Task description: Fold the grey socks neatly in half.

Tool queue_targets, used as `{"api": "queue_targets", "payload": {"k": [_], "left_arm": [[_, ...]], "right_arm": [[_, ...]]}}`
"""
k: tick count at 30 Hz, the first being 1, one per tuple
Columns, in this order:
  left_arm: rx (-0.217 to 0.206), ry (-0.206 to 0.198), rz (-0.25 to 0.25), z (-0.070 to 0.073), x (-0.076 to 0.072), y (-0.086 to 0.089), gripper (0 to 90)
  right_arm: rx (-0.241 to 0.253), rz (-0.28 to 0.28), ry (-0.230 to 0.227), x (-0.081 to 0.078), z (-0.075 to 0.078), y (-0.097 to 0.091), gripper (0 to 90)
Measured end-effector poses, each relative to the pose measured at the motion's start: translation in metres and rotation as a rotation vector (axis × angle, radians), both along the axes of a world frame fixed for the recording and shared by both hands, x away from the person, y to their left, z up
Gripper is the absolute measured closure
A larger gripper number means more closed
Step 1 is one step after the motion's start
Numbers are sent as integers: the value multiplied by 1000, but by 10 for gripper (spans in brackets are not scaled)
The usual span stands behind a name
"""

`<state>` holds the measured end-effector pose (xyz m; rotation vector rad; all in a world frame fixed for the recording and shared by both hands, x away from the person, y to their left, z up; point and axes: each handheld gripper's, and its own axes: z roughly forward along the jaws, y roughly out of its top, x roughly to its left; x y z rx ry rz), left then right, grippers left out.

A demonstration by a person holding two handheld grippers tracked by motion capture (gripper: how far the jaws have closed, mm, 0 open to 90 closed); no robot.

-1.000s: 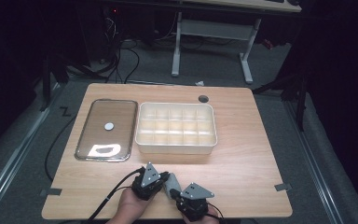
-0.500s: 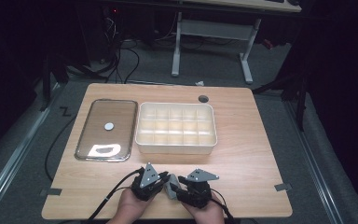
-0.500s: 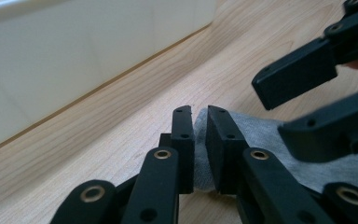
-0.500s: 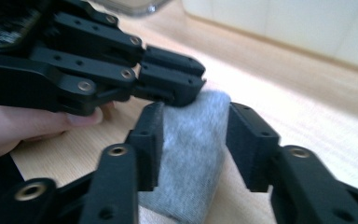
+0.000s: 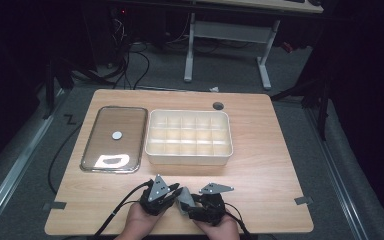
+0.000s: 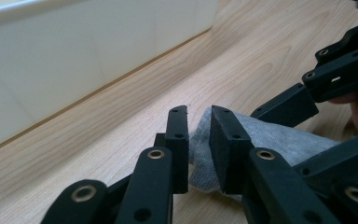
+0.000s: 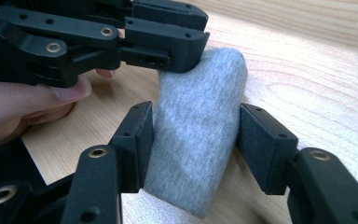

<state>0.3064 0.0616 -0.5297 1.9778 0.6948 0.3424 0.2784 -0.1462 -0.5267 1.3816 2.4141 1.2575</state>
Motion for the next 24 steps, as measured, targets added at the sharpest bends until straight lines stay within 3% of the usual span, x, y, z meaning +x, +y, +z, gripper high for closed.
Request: {"api": "queue_targets", "payload": {"k": [2,5,10,13,15,18,21,24], "left_arm": [[-40,21,3,4,-1,7,747],[-40,15,0,9,-3,13,726],[-5,-74,28,27,-11,46,690],[-29,-100,95,29,-12,72,672],[-59,-82,139,23,-10,87,673],[-24,-43,177,15,0,99,674],[-30,-35,188,14,3,100,662],[16,-44,179,11,3,97,642]], "right_arm": [[2,12,5,0,0,1,514],[4,23,10,0,0,1,526],[-3,52,7,-2,-3,9,609],[-22,61,-19,-5,-1,11,657],[-33,64,-31,-6,0,13,669],[-43,71,-45,-7,3,13,683],[-45,63,-50,-7,4,12,685],[-44,50,-51,-6,6,8,685]]}}
